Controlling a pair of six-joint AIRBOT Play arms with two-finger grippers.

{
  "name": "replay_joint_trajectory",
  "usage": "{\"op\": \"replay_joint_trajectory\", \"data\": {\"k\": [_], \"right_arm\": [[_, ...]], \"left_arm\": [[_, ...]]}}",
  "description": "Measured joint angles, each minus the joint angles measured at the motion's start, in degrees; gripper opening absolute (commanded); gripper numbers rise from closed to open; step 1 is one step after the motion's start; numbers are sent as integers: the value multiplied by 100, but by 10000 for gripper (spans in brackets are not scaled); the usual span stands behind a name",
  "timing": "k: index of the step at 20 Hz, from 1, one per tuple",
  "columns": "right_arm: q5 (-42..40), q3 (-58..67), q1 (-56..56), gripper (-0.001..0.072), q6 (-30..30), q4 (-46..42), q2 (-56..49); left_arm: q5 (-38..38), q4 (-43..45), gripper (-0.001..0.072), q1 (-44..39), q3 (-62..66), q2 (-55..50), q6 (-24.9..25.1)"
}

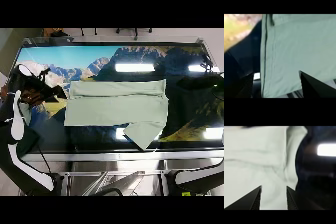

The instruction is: Fold the shirts.

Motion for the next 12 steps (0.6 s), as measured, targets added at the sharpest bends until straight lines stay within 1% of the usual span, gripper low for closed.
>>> {"op": "replay_joint_trajectory", "data": {"k": [3,4,7,10,11,12], "right_arm": [[463,-623,-584,357,328,-9,494],[590,-855,-780,370,407,-9,671],[743,-1591,-1283,394,568,-22,1113],[820,-2411,-1488,394,647,-59,1366],[822,-2723,-1497,394,649,-59,1416],[817,-3008,-1473,394,647,-57,1445]], "left_arm": [[426,-4,617,201,-1355,472,155],[544,-111,592,247,-1676,562,232],[815,-669,592,315,-2302,708,560],[1012,-1108,587,256,-2632,758,774],[1073,-1167,340,219,-2680,765,822],[1167,-1167,12,177,-2699,763,866]]}}
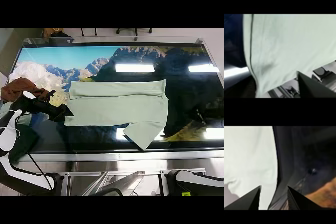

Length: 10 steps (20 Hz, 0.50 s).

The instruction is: Fold the shirts.

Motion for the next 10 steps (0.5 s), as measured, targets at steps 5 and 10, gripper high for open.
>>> {"op": "replay_joint_trajectory", "data": {"k": [5,10], "right_arm": [[-463,-1314,553,394,-111,125,63],[-855,-1792,1325,391,-151,341,-125]], "left_arm": [[96,-103,18,-162,251,4,98],[31,-160,18,-197,435,11,118]]}}
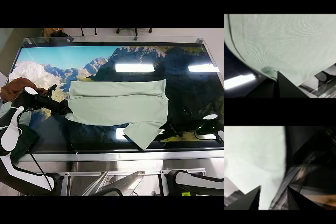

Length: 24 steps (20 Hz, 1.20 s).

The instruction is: Fold the shirts.

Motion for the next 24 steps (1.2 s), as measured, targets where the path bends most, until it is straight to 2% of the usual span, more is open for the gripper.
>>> {"op": "replay_joint_trajectory", "data": {"k": [2,3,5,9,16,19,22,24], "right_arm": [[-52,-55,295,361,-4,114,-131],[-103,-72,417,272,-63,188,-179],[-249,-81,599,21,-245,348,-249],[-422,83,734,21,-275,358,-105],[321,-57,780,20,1246,-1456,1012],[643,-267,782,20,1604,-1932,1589],[680,-225,782,20,1622,-1989,2105],[474,24,789,20,1333,-1727,2243]], "left_arm": [[-13,0,18,0,22,0,0],[-20,0,18,0,28,0,0],[-50,-4,17,0,37,0,-2],[-337,118,16,22,44,0,-120],[-881,1296,17,26,-839,555,-651],[-977,1670,17,114,-1589,1003,-763],[-1010,1779,17,260,-2050,1438,-802],[-986,1722,17,299,-2055,1665,-826]]}}
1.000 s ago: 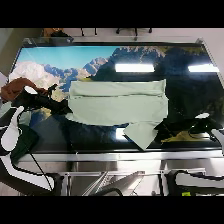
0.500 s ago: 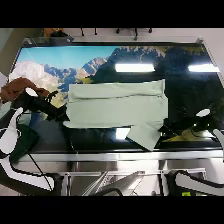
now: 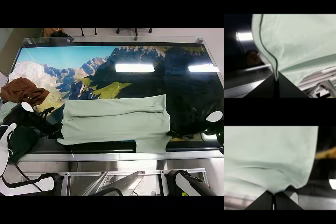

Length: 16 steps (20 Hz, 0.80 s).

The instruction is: Fold the shirts.

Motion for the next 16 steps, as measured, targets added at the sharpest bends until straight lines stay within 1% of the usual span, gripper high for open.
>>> {"op": "replay_joint_trajectory", "data": {"k": [3,6,10,14,15,16], "right_arm": [[-455,549,2,20,-597,713,-138],[-914,1147,9,20,-1193,1532,-706],[-1488,1698,155,21,-1915,2312,-1777],[-2221,1961,407,31,-2498,2702,-2726],[-2356,2017,450,154,-2586,2754,-2909],[-2459,2072,476,390,-2658,2789,-3040]], "left_arm": [[61,-111,18,-92,393,162,-17],[260,-177,17,-293,1008,116,-20],[476,-208,18,-520,1888,-452,-31],[664,-214,20,-629,2675,-1287,-63],[693,-225,22,-640,2837,-1462,-63],[693,-227,138,-649,2983,-1617,-66]]}}
